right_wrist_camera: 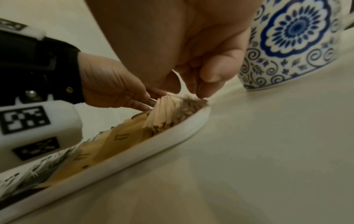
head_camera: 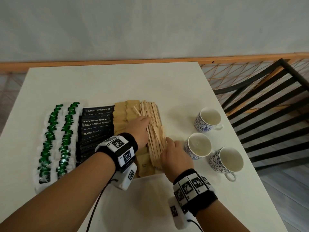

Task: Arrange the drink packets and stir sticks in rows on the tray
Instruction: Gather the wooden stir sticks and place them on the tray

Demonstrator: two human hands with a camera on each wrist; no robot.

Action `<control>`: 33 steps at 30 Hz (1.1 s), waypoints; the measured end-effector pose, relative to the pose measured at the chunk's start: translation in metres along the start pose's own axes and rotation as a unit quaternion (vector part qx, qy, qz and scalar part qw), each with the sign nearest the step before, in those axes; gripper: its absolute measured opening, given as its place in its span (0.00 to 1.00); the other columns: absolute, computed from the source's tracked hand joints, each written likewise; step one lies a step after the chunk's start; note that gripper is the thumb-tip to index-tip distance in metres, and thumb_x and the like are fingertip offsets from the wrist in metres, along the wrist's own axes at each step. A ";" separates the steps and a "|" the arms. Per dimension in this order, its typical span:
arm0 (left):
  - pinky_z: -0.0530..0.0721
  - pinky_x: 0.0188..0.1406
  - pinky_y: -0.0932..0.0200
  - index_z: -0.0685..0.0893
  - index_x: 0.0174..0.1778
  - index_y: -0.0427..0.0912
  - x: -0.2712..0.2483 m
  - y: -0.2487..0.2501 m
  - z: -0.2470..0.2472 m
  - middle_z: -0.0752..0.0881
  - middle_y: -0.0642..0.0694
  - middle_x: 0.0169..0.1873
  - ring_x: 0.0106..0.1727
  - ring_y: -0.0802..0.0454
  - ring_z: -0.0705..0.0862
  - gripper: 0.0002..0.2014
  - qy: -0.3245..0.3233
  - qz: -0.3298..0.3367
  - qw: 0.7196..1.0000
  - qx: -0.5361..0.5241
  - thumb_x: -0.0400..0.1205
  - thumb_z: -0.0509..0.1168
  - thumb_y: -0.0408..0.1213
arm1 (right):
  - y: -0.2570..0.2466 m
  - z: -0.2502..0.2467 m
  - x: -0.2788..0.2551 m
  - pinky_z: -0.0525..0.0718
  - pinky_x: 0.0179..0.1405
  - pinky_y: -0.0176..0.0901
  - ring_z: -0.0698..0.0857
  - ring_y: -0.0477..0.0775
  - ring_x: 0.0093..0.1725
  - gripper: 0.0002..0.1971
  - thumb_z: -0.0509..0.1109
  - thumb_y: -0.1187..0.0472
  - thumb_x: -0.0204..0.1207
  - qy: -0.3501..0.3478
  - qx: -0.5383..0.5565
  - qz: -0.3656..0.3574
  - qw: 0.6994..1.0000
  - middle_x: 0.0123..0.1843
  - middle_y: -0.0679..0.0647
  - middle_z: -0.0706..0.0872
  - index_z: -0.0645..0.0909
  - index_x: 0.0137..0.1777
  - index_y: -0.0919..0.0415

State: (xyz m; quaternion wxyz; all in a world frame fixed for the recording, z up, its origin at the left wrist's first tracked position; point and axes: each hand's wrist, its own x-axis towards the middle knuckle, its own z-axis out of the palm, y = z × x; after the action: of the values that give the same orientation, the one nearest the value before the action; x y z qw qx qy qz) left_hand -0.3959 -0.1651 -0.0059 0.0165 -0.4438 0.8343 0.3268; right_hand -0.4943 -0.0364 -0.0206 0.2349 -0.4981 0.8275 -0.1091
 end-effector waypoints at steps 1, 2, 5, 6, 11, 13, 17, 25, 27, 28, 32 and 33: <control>0.64 0.75 0.58 0.64 0.80 0.43 0.000 -0.001 0.001 0.65 0.47 0.79 0.79 0.49 0.65 0.28 -0.002 -0.001 1.000 0.005 0.83 0.52 0.23 | 0.002 0.000 -0.002 0.80 0.54 0.50 0.81 0.60 0.58 0.20 0.54 0.58 0.83 -0.005 0.000 -0.007 1.000 0.64 0.57 0.74 0.64 0.74 0.57; 0.65 0.75 0.57 0.64 0.80 0.43 -0.001 -0.002 0.003 0.66 0.47 0.79 0.78 0.48 0.65 0.27 -0.001 -0.002 1.000 0.005 0.83 0.52 0.24 | 0.003 0.000 -0.004 0.80 0.56 0.49 0.81 0.60 0.57 0.19 0.54 0.58 0.83 -0.009 0.004 -0.015 1.000 0.63 0.57 0.74 0.66 0.73 0.57; 0.68 0.73 0.59 0.68 0.78 0.45 -0.002 -0.005 0.006 0.67 0.49 0.76 0.76 0.50 0.68 0.26 0.007 -0.003 1.000 -0.013 0.83 0.53 0.24 | 0.010 0.001 -0.010 0.78 0.58 0.47 0.79 0.57 0.58 0.19 0.54 0.57 0.82 -0.011 0.024 -0.029 0.999 0.61 0.55 0.75 0.67 0.73 0.56; 0.69 0.71 0.60 0.69 0.77 0.45 -0.002 -0.006 0.006 0.68 0.49 0.75 0.74 0.50 0.69 0.26 0.014 -0.002 1.000 -0.015 0.82 0.53 0.24 | 0.013 0.002 -0.012 0.78 0.59 0.46 0.78 0.57 0.59 0.20 0.55 0.56 0.82 -0.011 0.033 -0.031 0.999 0.61 0.54 0.75 0.67 0.73 0.55; 0.69 0.73 0.58 0.68 0.78 0.43 0.004 -0.001 0.004 0.68 0.47 0.76 0.75 0.48 0.69 0.26 -0.001 0.009 1.000 0.024 0.82 0.52 0.24 | 0.027 0.009 -0.020 0.78 0.60 0.42 0.77 0.53 0.61 0.23 0.60 0.53 0.82 0.004 0.051 -0.062 0.997 0.62 0.51 0.75 0.67 0.76 0.54; 0.70 0.74 0.54 0.68 0.78 0.43 0.005 -0.001 0.005 0.69 0.46 0.75 0.75 0.47 0.68 0.26 -0.011 0.003 0.999 0.030 0.83 0.52 0.24 | 0.030 0.010 -0.021 0.80 0.59 0.42 0.78 0.52 0.58 0.23 0.60 0.53 0.83 0.012 0.053 -0.073 0.996 0.61 0.51 0.76 0.69 0.76 0.55; 0.73 0.71 0.53 0.71 0.76 0.44 0.005 -0.001 0.007 0.71 0.45 0.71 0.73 0.46 0.70 0.25 0.001 -0.003 0.999 0.037 0.82 0.53 0.25 | 0.034 0.011 -0.019 0.80 0.54 0.38 0.79 0.47 0.53 0.21 0.60 0.53 0.83 0.021 0.058 -0.069 0.996 0.57 0.48 0.78 0.71 0.75 0.52; 0.71 0.73 0.52 0.69 0.77 0.43 0.016 -0.004 0.001 0.70 0.43 0.73 0.73 0.45 0.70 0.25 0.068 -0.025 0.997 0.021 0.83 0.56 0.27 | 0.033 0.006 -0.011 0.83 0.47 0.38 0.82 0.42 0.42 0.19 0.64 0.54 0.80 0.015 0.113 -0.028 0.993 0.44 0.45 0.84 0.74 0.71 0.47; 0.70 0.73 0.51 0.66 0.79 0.44 0.017 -0.010 -0.005 0.69 0.42 0.75 0.74 0.44 0.70 0.26 0.085 -0.051 0.995 0.029 0.83 0.57 0.28 | 0.032 0.005 -0.009 0.84 0.47 0.39 0.82 0.41 0.41 0.19 0.64 0.54 0.80 0.013 0.121 -0.022 0.992 0.41 0.44 0.84 0.74 0.71 0.47; 0.72 0.72 0.50 0.64 0.79 0.44 0.017 -0.012 -0.008 0.71 0.42 0.75 0.73 0.44 0.72 0.27 0.090 -0.063 0.994 0.027 0.82 0.57 0.28 | 0.032 0.006 -0.008 0.85 0.47 0.40 0.82 0.41 0.41 0.20 0.65 0.55 0.79 0.012 0.122 -0.020 0.992 0.41 0.44 0.84 0.74 0.71 0.47; 0.83 0.48 0.48 0.59 0.80 0.46 0.020 -0.018 -0.010 0.82 0.43 0.59 0.45 0.46 0.83 0.29 0.087 -0.081 0.993 0.009 0.82 0.56 0.28 | 0.029 0.006 -0.006 0.83 0.43 0.35 0.81 0.40 0.37 0.21 0.66 0.59 0.77 0.015 0.130 -0.019 0.991 0.36 0.44 0.83 0.75 0.71 0.47; 0.83 0.49 0.47 0.58 0.80 0.47 0.021 -0.019 -0.009 0.82 0.43 0.59 0.44 0.46 0.83 0.30 0.083 -0.084 0.993 0.007 0.81 0.56 0.28 | 0.028 0.005 -0.006 0.81 0.41 0.33 0.81 0.40 0.36 0.21 0.66 0.59 0.77 0.015 0.130 -0.024 0.991 0.36 0.44 0.82 0.75 0.71 0.47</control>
State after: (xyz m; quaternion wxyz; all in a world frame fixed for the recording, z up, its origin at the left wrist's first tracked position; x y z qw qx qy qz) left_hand -0.3922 -0.1929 -0.0155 -0.0225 -0.5376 0.7948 0.2806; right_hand -0.5109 -0.0171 -0.0352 0.2829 -0.4810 0.7976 -0.2289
